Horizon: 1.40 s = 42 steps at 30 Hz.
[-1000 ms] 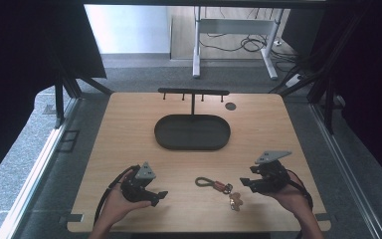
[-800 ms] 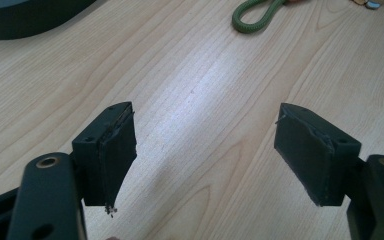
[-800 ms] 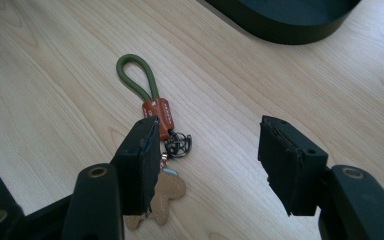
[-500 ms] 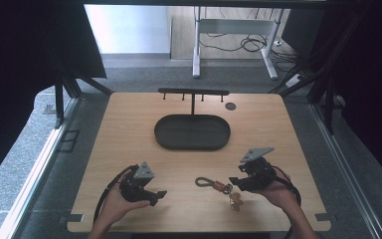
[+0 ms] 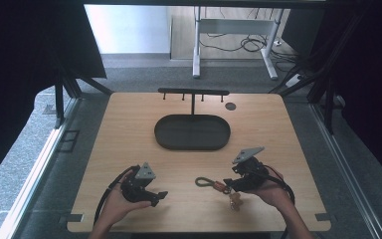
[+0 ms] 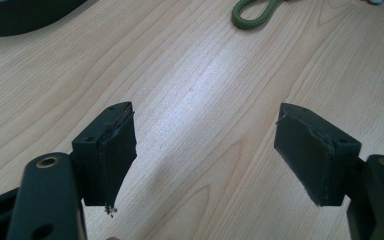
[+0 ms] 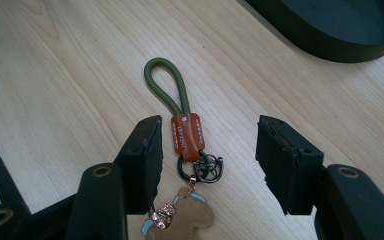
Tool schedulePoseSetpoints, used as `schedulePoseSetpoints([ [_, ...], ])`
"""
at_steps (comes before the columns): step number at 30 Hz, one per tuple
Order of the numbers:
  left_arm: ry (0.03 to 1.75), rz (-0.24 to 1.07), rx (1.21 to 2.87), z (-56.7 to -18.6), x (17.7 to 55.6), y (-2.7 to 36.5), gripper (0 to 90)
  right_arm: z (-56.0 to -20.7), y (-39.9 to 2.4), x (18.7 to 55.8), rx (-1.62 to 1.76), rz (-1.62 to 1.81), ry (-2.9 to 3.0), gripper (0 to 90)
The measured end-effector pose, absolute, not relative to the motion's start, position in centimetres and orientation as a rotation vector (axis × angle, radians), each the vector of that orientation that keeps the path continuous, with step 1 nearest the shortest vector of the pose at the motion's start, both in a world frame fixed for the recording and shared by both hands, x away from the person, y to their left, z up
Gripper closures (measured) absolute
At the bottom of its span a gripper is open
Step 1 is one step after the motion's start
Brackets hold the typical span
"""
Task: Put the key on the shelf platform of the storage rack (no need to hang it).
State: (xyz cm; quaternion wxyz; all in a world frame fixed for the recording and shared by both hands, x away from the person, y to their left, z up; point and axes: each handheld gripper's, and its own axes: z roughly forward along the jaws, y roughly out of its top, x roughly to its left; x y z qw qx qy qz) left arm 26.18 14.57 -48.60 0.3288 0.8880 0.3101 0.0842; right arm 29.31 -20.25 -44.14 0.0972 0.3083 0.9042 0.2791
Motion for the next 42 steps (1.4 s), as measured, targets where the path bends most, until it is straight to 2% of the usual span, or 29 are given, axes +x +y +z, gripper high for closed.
schedulePoseSetpoints([
  [36,0.806,0.212,2.329,-48.7,26.2,14.6,25.3,-47.2,-16.2,30.2,0.820,0.670,2.829,44.5],
  [42,0.807,0.212,2.329,-48.7,26.2,14.6,25.3,-47.8,-15.7,30.3,0.787,0.626,2.858,46.8],
])
